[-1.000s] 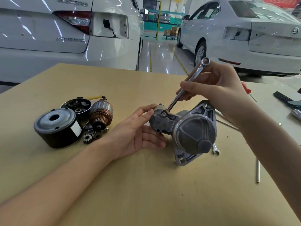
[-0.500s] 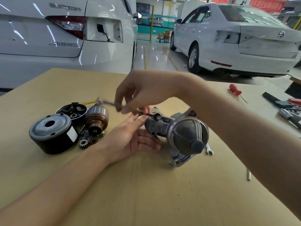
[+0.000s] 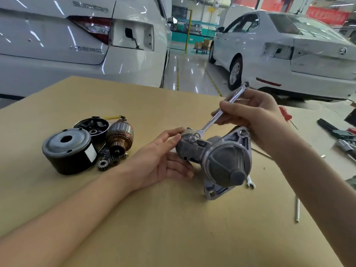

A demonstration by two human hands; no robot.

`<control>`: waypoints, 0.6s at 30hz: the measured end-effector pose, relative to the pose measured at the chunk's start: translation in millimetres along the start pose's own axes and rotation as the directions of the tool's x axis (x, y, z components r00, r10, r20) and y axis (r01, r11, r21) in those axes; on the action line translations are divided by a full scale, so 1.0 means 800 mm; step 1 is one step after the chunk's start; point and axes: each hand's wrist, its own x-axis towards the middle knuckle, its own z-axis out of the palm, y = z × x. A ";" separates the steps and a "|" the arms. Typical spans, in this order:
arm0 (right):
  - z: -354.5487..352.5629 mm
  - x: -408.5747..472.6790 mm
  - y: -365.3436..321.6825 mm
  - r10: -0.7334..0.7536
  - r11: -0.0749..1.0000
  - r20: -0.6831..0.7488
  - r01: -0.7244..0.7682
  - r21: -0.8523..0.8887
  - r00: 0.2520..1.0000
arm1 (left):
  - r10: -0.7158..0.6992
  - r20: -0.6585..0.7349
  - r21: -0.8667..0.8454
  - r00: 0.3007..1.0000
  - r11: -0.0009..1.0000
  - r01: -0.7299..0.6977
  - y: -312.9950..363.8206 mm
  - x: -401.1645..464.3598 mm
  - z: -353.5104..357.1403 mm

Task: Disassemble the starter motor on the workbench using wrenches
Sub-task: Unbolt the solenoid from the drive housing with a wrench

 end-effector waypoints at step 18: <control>0.013 -0.007 -0.005 -0.091 0.965 -0.019 0.083 -0.248 0.996 | 0.002 -0.003 -0.005 1.000 1.000 -0.002 0.003 -0.002 0.003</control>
